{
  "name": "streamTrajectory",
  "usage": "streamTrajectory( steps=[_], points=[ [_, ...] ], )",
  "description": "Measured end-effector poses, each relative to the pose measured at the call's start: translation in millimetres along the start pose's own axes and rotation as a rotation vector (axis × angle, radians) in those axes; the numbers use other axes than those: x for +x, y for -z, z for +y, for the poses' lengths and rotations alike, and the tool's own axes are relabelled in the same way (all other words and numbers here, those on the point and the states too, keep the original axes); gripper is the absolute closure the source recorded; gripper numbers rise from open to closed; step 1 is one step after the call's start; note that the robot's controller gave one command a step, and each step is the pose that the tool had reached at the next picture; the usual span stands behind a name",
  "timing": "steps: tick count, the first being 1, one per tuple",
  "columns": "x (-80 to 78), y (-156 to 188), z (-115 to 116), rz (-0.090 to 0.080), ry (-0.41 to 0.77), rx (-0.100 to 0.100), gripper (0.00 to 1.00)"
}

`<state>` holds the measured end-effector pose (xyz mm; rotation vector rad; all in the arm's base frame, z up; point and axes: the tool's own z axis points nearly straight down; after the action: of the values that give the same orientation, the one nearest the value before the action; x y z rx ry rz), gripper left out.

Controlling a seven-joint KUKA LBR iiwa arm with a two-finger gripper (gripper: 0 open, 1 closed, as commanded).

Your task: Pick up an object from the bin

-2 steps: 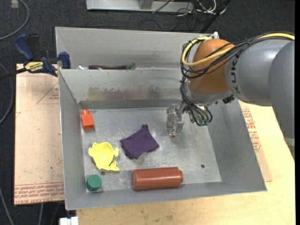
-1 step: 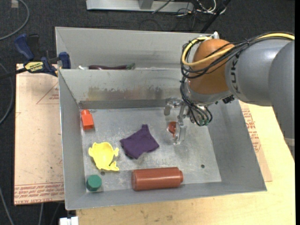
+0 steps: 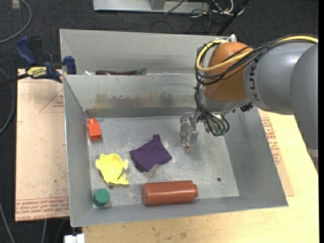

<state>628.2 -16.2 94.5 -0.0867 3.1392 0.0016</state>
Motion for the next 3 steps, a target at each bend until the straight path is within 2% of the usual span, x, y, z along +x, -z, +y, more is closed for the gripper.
streamTrajectory(
  steps=[1, 2, 3],
  points=[
    [0.0, 0, 0, 0.000, 0.000, 0.000, 0.00],
    [0.0, 0, 0, 0.000, 0.000, 0.000, 0.00],
    [-7.5, 26, -13, 0.002, 0.026, -0.001, 0.00]
  ],
)
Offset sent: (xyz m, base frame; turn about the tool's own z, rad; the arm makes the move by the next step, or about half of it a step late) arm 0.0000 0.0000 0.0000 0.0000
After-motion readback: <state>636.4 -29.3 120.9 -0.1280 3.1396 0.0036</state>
